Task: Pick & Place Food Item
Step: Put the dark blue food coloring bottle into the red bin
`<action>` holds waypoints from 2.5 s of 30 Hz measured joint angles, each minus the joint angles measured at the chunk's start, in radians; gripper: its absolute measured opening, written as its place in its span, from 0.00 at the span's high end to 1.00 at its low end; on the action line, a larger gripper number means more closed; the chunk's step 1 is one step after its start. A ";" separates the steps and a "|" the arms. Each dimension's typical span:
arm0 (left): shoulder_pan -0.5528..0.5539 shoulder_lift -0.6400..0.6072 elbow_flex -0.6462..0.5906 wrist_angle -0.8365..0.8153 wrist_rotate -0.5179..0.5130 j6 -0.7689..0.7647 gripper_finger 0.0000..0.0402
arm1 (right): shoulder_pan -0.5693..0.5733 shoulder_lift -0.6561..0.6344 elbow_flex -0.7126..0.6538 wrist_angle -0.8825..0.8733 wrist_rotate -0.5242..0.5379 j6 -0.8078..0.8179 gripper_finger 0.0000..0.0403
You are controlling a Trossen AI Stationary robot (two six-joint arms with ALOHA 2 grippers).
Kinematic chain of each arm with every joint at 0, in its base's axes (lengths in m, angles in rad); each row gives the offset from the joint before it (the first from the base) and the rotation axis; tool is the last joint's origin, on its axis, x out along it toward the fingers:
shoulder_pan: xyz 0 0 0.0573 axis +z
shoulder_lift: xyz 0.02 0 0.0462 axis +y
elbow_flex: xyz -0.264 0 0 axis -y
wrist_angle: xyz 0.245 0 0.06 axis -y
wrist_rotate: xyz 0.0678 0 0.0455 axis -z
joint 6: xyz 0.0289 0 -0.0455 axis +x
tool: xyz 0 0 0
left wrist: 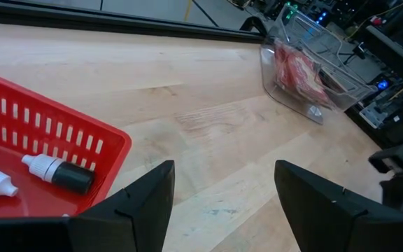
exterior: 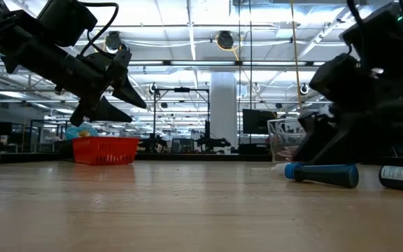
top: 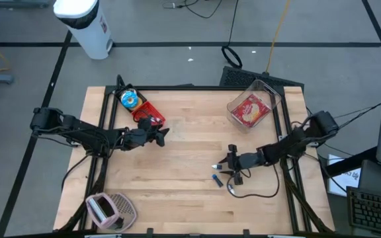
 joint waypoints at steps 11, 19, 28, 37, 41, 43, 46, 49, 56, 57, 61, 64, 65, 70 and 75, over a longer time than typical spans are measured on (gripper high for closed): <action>0.000 0.000 0.000 -0.024 0.000 -0.001 0.38 | -0.003 0.123 0.041 0.051 -0.003 -0.048 0.63; 0.000 0.000 0.000 -0.028 0.001 -0.014 0.38 | -0.003 0.042 0.040 -0.070 -0.005 -0.078 0.80; -0.005 0.000 0.000 0.084 0.076 -0.084 0.38 | -0.003 -0.057 0.043 -0.078 0.135 -0.272 0.82; -0.080 0.067 0.038 0.303 0.102 0.015 0.38 | -0.003 -0.131 0.132 -0.060 0.399 -0.587 0.83; -0.109 0.182 0.126 0.299 0.106 0.023 0.38 | -0.003 -0.132 0.190 -0.061 0.394 -0.648 0.82; -0.121 0.255 0.189 0.299 0.118 0.040 0.38 | -0.003 -0.132 0.204 -0.061 0.393 -0.662 0.82; -0.131 0.359 0.294 0.299 0.179 0.091 0.38 | -0.003 -0.132 0.212 -0.061 0.395 -0.692 0.82; -0.137 0.447 0.398 0.299 0.238 0.145 0.38 | -0.003 -0.132 0.212 -0.059 0.396 -0.703 0.83; -0.136 0.571 0.569 0.292 0.292 0.226 0.38 | 0.030 -0.132 0.212 -0.018 0.467 -0.735 0.82; -0.136 0.581 0.584 0.292 0.292 0.232 0.38 | 0.035 -0.132 0.212 -0.012 0.473 -0.750 0.82; -0.134 0.592 0.605 0.290 0.293 0.235 0.38 | 0.046 -0.132 0.212 0.018 0.474 -0.779 0.83; -0.132 0.592 0.607 0.281 0.292 0.227 0.38 | 0.046 -0.132 0.212 0.045 0.472 -0.797 0.82; -0.132 0.592 0.607 0.281 0.296 0.222 0.38 | 0.046 -0.132 0.212 0.053 0.471 -0.803 0.82; -0.124 0.592 0.607 0.280 0.340 0.212 0.38 | 0.046 -0.132 0.212 0.068 0.468 -0.802 0.83; -0.112 0.591 0.607 0.291 0.341 0.201 0.48 | 0.046 -0.132 0.212 0.068 0.435 -0.801 0.82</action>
